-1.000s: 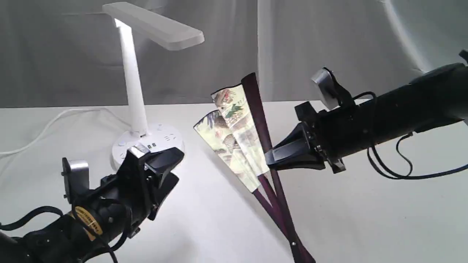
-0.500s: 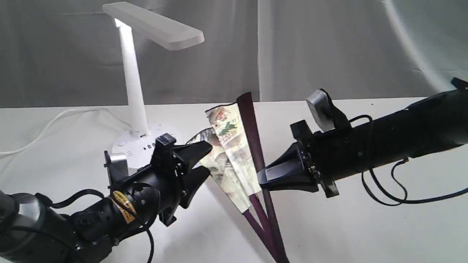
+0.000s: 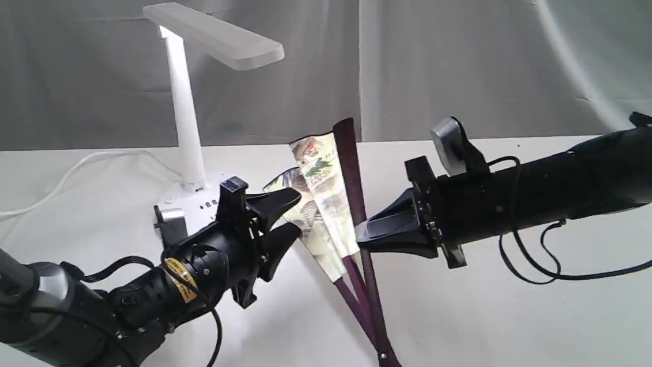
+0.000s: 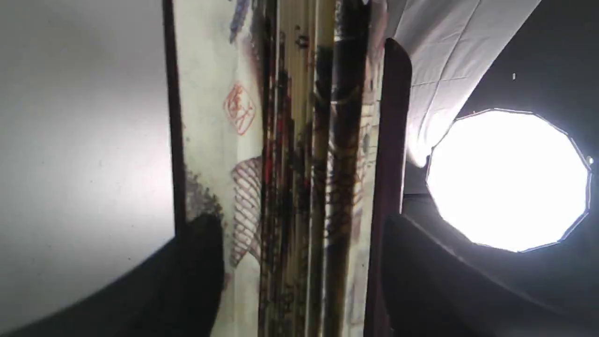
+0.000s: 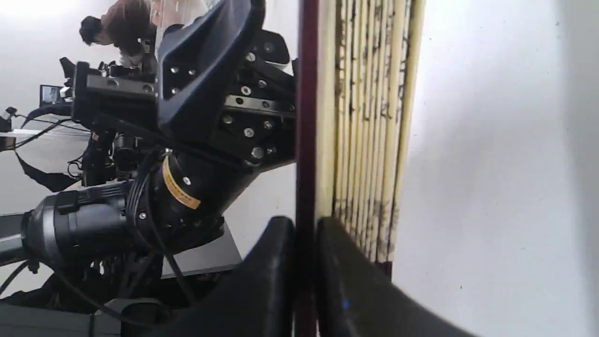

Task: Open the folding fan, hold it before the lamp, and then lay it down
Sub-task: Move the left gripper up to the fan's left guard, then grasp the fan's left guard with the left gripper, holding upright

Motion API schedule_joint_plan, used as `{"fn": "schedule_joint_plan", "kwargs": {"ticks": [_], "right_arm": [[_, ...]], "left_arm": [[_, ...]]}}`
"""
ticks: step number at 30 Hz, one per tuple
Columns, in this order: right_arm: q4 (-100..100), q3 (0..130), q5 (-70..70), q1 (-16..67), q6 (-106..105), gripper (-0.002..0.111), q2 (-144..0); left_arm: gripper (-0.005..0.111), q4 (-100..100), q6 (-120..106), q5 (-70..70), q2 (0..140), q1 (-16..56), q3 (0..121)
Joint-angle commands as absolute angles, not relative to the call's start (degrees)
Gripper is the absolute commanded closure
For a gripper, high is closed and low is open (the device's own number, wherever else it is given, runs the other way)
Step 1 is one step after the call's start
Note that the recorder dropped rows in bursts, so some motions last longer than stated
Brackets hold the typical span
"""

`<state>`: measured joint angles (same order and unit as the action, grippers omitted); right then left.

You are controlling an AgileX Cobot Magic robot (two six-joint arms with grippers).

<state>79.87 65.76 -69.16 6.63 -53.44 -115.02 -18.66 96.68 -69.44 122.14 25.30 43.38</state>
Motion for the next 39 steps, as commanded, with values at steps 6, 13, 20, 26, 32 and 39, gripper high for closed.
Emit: {"fn": "schedule_joint_plan", "kwargs": {"ticks": [6,13,20,26,32,39], "right_arm": [[81.3,65.8,-70.0,6.6,-55.1,0.108,-114.3],[82.5,65.8,-70.0,5.9,-55.1,0.108,-114.3],[82.8,65.8,-70.0,7.6,-55.1,0.108,-114.3],[83.4,65.8,-70.0,8.6,-54.6,0.108,-114.3],[84.9,65.8,-70.0,10.6,-54.6,0.108,-114.3],[86.8,65.8,-70.0,11.9,-54.8,0.108,-114.3]], "left_arm": [[0.053,-21.6,97.2,-70.0,122.1,23.3,43.5],[0.054,-29.8,98.9,-70.0,122.1,17.4,43.5],[0.054,-29.0,98.8,-70.0,122.1,17.3,43.7],[0.054,-29.0,98.1,-70.0,122.1,17.3,43.7],[0.054,-27.4,98.3,-70.0,122.1,17.3,43.7],[0.054,-27.9,97.1,-70.0,122.1,17.3,43.7]]}}
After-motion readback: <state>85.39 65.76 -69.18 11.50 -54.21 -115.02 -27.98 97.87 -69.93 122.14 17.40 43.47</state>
